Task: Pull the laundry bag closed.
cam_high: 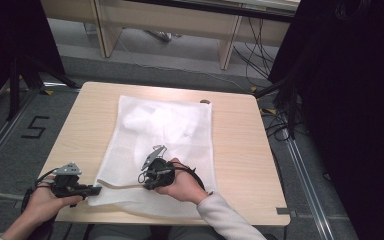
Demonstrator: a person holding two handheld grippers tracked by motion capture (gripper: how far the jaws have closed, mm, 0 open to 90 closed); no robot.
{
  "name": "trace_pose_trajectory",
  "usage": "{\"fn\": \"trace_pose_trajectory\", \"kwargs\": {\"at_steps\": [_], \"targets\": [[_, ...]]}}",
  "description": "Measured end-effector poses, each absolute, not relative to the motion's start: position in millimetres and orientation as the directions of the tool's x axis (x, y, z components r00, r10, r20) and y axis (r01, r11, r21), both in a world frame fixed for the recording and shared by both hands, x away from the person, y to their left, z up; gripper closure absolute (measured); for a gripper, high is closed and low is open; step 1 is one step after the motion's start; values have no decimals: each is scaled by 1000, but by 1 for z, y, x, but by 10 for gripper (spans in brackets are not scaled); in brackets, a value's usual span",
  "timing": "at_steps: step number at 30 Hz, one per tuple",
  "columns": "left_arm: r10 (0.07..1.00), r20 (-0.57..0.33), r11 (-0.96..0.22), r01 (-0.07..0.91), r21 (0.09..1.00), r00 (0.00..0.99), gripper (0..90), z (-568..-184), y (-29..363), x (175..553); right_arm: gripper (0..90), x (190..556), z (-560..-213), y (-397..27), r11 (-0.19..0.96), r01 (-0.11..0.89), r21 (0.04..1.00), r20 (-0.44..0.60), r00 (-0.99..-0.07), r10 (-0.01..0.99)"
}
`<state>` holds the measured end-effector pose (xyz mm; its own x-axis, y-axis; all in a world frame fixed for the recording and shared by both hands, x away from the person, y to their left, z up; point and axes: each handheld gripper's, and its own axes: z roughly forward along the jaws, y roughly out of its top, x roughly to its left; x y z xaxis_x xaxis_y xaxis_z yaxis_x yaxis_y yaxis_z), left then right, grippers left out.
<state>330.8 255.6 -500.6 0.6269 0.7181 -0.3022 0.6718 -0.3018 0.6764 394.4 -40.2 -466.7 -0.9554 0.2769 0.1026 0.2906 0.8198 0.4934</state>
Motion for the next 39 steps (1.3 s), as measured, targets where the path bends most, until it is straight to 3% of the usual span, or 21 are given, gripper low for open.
{"fn": "trace_pose_trajectory", "kwargs": {"at_steps": [39], "targets": [[723,-302,-287,667,687,622,853,-502,255,331,823,396,-464,-57,812,314,491,97,-947,307]]}}
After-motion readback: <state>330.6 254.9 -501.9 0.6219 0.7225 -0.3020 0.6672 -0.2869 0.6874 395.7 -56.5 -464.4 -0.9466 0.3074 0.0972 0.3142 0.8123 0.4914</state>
